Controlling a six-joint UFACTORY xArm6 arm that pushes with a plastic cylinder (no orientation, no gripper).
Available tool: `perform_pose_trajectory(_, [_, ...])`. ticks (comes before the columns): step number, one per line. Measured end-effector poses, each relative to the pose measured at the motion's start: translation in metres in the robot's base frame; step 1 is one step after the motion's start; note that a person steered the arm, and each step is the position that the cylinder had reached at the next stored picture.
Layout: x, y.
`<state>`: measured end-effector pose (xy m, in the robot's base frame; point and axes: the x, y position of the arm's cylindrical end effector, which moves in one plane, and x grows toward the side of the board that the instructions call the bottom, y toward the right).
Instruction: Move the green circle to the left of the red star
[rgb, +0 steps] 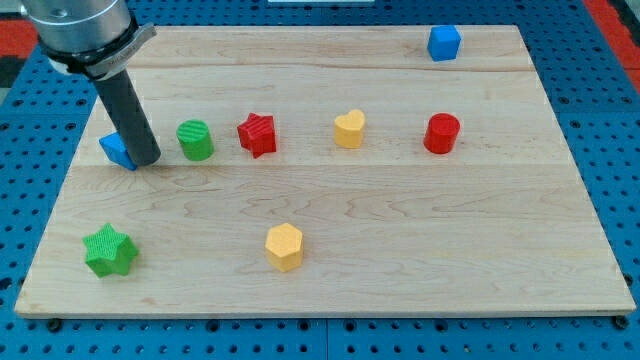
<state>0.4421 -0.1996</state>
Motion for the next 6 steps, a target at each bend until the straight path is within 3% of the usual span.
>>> perform_pose_trajectory(4, [0.001,0.046])
perform_pose_trajectory(6, [0.036,0.022])
